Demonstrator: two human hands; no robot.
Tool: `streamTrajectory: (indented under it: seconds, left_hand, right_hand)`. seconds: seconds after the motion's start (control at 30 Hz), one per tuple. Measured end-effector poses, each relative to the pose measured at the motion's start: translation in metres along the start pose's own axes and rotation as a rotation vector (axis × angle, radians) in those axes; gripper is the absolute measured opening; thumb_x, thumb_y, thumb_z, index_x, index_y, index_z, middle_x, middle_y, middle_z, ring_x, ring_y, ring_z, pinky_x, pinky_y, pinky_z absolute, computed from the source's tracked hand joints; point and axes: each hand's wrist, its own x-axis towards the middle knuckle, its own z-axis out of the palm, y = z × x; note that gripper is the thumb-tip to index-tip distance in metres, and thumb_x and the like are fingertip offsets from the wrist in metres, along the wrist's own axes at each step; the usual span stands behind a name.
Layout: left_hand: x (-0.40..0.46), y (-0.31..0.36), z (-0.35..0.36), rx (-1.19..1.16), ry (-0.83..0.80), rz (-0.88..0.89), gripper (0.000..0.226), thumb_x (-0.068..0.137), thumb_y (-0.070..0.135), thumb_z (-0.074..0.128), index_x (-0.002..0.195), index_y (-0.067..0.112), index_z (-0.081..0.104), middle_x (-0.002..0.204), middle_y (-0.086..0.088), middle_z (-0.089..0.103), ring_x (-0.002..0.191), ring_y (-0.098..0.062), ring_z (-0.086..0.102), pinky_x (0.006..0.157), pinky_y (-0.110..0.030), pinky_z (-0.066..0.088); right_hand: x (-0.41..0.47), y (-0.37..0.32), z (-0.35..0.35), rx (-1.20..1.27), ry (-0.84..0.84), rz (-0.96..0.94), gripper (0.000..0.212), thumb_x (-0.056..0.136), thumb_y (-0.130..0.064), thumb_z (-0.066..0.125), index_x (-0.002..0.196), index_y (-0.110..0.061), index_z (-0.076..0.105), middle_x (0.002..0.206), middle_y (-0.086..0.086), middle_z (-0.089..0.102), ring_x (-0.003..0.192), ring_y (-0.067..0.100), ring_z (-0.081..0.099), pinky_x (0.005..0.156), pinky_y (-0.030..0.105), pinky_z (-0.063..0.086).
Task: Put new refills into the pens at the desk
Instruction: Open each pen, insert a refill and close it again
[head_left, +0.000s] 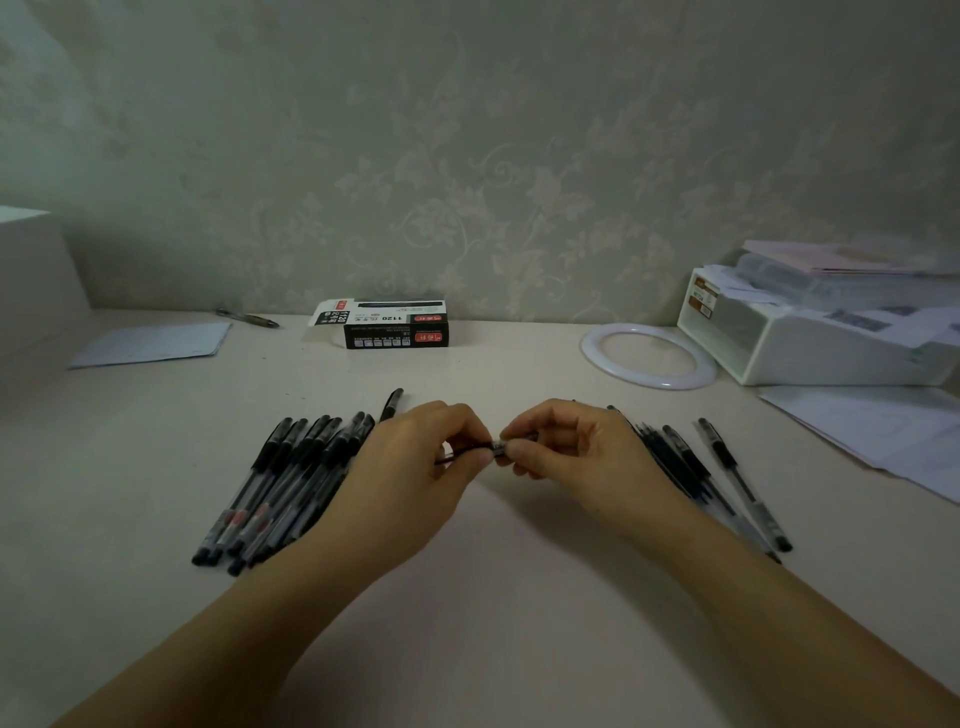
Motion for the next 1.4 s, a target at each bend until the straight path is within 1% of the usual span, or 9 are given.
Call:
streamTrajectory:
  seconds: [0.13, 0.4, 0.53, 0.8, 0.9, 1.0, 1.13, 1.23, 1.4]
  left_hand:
    - [0.003, -0.005, -0.005, 0.068, 0.097, -0.029, 0.003, 0.086, 0.024, 0.067, 0.088, 0.026, 0.067, 0.081, 0.014, 0.054, 0.073, -0.003, 0.054, 0.065, -0.005, 0.04]
    - [0.01, -0.045, -0.037, 0.342, 0.245, -0.389, 0.005, 0.086, 0.027, 0.065, 0.084, 0.022, 0.064, 0.076, 0.005, 0.06, 0.068, -0.016, 0.052, 0.058, -0.029, 0.033]
    - [0.006, -0.057, -0.044, 0.408, 0.189, -0.504, 0.004, 0.086, 0.025, 0.063, 0.084, 0.021, 0.061, 0.081, 0.0, 0.063, 0.069, -0.017, 0.053, 0.059, -0.029, 0.037]
    - [0.003, -0.061, -0.041, 0.464, 0.063, -0.568, 0.006, 0.088, 0.025, 0.06, 0.09, 0.02, 0.062, 0.09, -0.002, 0.062, 0.076, -0.02, 0.052, 0.064, -0.031, 0.041]
    - [0.004, -0.06, -0.041, 0.481, 0.056, -0.555, 0.01, 0.09, 0.027, 0.058, 0.095, 0.019, 0.062, 0.09, -0.001, 0.058, 0.078, -0.02, 0.053, 0.064, -0.031, 0.042]
    - [0.005, -0.055, -0.04, 0.471, 0.092, -0.506, 0.015, 0.09, 0.03, 0.058, 0.099, 0.019, 0.061, 0.091, -0.002, 0.054, 0.08, -0.022, 0.054, 0.067, -0.033, 0.045]
    - [0.007, -0.034, -0.029, 0.372, 0.127, -0.286, 0.012, 0.089, 0.029, 0.062, 0.098, 0.022, 0.063, 0.086, 0.006, 0.053, 0.073, -0.012, 0.052, 0.066, -0.026, 0.042]
    - [0.003, -0.014, -0.013, 0.257, 0.018, -0.093, 0.007, 0.088, 0.03, 0.063, 0.094, 0.027, 0.064, 0.079, 0.015, 0.05, 0.066, 0.0, 0.049, 0.061, -0.011, 0.035]
    - [-0.007, 0.002, 0.01, 0.053, -0.208, 0.036, 0.011, 0.089, 0.035, 0.061, 0.1, 0.033, 0.061, 0.083, 0.017, 0.054, 0.072, -0.002, 0.054, 0.062, -0.01, 0.04]
  right_hand:
    - [0.001, 0.003, 0.002, -0.05, 0.088, -0.004, 0.014, 0.089, -0.021, 0.071, 0.102, -0.021, 0.069, 0.085, -0.001, 0.075, 0.076, 0.013, 0.071, 0.074, 0.023, 0.057]
    - [0.0, 0.007, -0.007, -0.324, 0.19, -0.002, 0.009, 0.091, -0.021, 0.068, 0.099, -0.022, 0.071, 0.087, -0.009, 0.072, 0.075, 0.005, 0.066, 0.072, 0.019, 0.054]
    - [-0.002, 0.006, -0.005, -0.446, 0.195, -0.049, 0.009, 0.091, -0.024, 0.067, 0.099, -0.025, 0.071, 0.085, -0.015, 0.069, 0.077, 0.0, 0.063, 0.069, 0.01, 0.049]
    - [-0.003, 0.008, -0.007, -0.533, 0.21, -0.031, 0.007, 0.091, -0.023, 0.066, 0.097, -0.025, 0.069, 0.084, -0.014, 0.068, 0.073, 0.004, 0.061, 0.069, 0.013, 0.049]
    - [-0.003, 0.009, -0.01, -0.582, 0.228, -0.016, 0.009, 0.091, -0.023, 0.066, 0.099, -0.024, 0.069, 0.085, -0.015, 0.067, 0.072, 0.004, 0.061, 0.068, 0.013, 0.048]
    - [-0.003, 0.008, -0.014, -0.698, 0.295, -0.009, 0.013, 0.09, -0.023, 0.067, 0.103, -0.02, 0.067, 0.088, -0.01, 0.064, 0.075, 0.009, 0.059, 0.075, 0.028, 0.052]
    - [-0.004, 0.007, -0.021, -0.919, 0.359, 0.078, 0.018, 0.09, -0.028, 0.066, 0.101, -0.014, 0.061, 0.097, 0.0, 0.053, 0.086, 0.021, 0.056, 0.078, 0.039, 0.049]
    - [-0.004, 0.007, -0.024, -1.015, 0.311, 0.187, 0.025, 0.091, -0.035, 0.064, 0.101, -0.013, 0.058, 0.101, 0.003, 0.051, 0.088, 0.024, 0.057, 0.079, 0.041, 0.049]
    - [-0.003, 0.005, -0.023, -1.089, 0.266, 0.227, 0.029, 0.093, -0.038, 0.06, 0.106, -0.012, 0.057, 0.106, 0.004, 0.054, 0.094, 0.025, 0.057, 0.083, 0.041, 0.049]
